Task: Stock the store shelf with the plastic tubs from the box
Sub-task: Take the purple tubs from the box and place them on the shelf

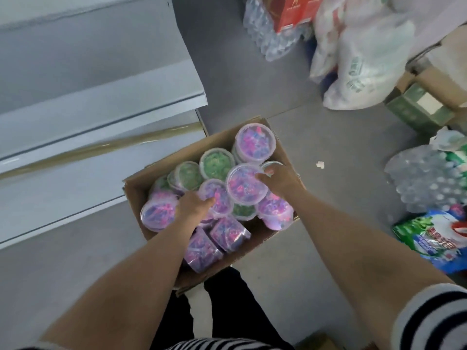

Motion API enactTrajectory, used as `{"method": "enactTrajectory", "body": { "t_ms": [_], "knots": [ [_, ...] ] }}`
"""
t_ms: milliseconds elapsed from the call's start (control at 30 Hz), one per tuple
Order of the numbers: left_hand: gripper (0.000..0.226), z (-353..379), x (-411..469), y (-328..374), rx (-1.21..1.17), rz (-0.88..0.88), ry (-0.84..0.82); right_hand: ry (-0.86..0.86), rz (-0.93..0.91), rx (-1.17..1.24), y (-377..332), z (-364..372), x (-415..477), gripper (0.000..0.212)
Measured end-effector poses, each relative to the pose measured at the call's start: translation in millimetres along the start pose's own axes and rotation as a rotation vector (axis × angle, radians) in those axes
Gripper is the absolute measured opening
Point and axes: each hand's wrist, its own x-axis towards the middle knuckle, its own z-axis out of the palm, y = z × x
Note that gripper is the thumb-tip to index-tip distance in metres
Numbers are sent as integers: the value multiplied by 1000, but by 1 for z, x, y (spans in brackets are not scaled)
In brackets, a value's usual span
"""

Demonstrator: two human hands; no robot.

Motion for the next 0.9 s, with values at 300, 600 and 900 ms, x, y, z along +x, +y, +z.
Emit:
{"method": "enactTrajectory", "body": {
  "t_ms": [300, 600, 900],
  "knots": [
    [48, -11, -12, -26, -277, 23, -45, -127, -44, 306, -3, -5, -14, 36],
    [44, -75, -59, -91, -527, 105, -5, -103, -126, 636, -52, 14, -91, 40],
    [31, -193, -136, -273, -1168, 159, 11, -131, -229, 814, -185, 127, -209, 63]
  ]
}}
